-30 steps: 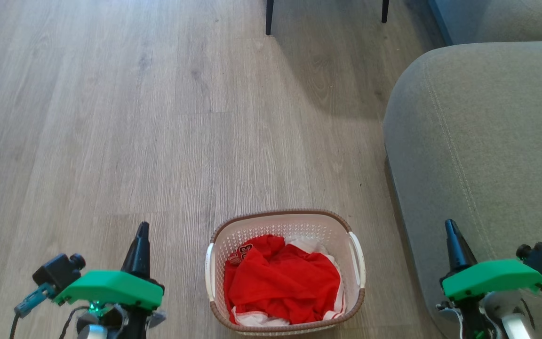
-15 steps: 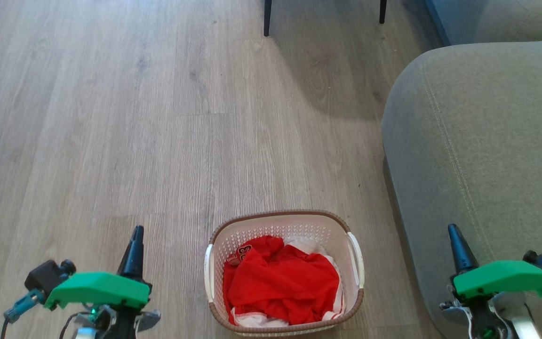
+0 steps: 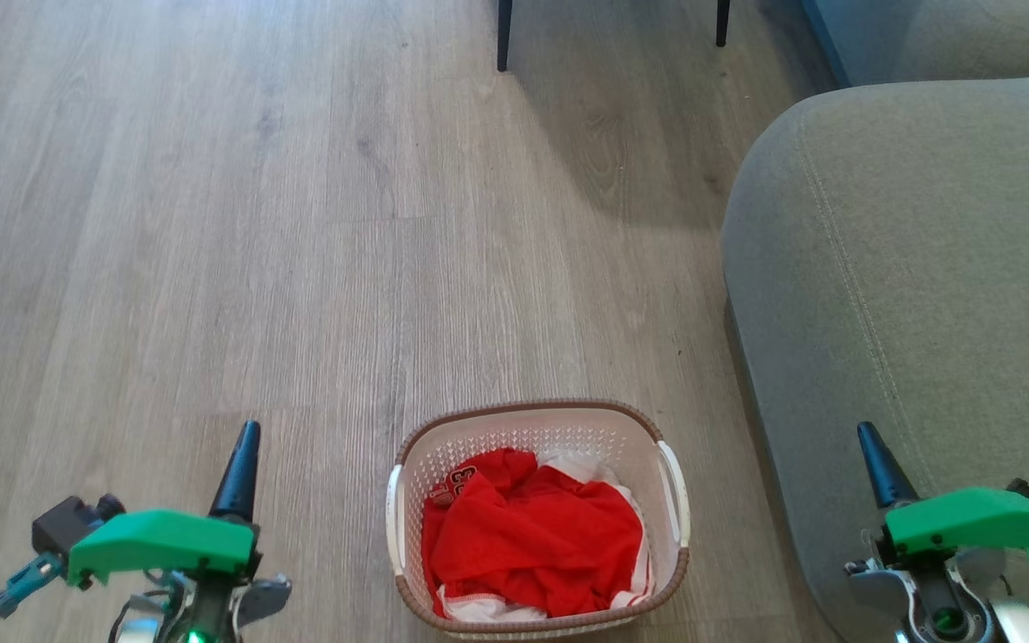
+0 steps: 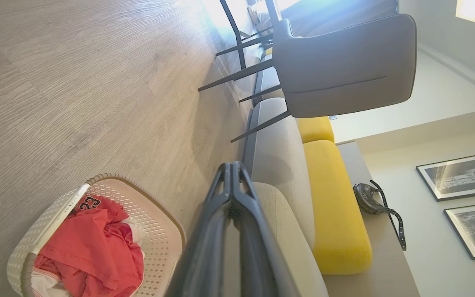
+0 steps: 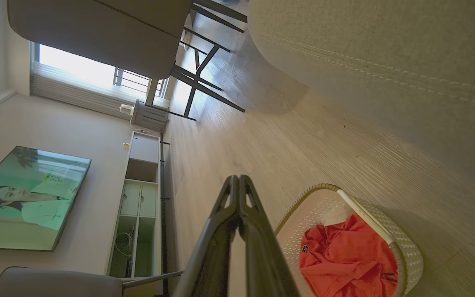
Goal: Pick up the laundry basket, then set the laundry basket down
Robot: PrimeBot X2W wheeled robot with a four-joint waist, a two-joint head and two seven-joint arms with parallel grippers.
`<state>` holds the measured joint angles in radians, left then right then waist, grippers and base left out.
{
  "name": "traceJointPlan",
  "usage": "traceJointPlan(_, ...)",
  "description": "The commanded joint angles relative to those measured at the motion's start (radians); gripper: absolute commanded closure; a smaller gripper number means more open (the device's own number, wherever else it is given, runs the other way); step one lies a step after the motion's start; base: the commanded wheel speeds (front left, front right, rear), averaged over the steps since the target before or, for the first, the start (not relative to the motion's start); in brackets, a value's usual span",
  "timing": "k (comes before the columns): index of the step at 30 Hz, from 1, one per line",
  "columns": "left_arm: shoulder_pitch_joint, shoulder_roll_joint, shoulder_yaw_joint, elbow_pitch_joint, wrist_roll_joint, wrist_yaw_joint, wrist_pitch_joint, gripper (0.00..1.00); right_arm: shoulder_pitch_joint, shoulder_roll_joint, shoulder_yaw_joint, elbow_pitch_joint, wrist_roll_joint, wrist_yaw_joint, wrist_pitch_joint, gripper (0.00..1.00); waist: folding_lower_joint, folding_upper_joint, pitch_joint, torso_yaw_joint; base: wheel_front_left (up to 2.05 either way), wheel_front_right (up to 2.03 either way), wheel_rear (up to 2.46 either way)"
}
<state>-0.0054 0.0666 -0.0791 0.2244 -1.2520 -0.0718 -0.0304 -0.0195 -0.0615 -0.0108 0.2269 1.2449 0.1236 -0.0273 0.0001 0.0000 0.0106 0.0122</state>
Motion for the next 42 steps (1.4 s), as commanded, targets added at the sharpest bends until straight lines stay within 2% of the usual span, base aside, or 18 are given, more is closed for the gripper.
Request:
traceJointPlan(1, -0.062, 0.017, 0.043, -0.023, -0.034, -0.011, 0.009, 1.0, -0.053, -0.018, 0.002, -0.026, 0.036, 0.005, 0.012, 1.0, -0.0001, 0.0, 0.0, -0.001, 0.0, 0.0, 0.0)
traceJointPlan(34, -0.099, 0.014, 0.15, 0.018, -0.389, -0.058, 0.109, 1.0, -0.085, -0.016, -0.065, 0.015, 0.392, 0.007, 0.11, 1.0, -0.0001, 0.0, -0.007, -0.012, 0.0, 0.0, 0.0)
traceJointPlan(42, -0.099, 0.011, 0.154, 0.019, -0.389, -0.059, 0.113, 1.0, -0.085, -0.013, -0.069, 0.016, 0.392, 0.007, 0.113, 1.0, -0.0001, 0.0, -0.007, -0.012, 0.0, 0.0, 0.0)
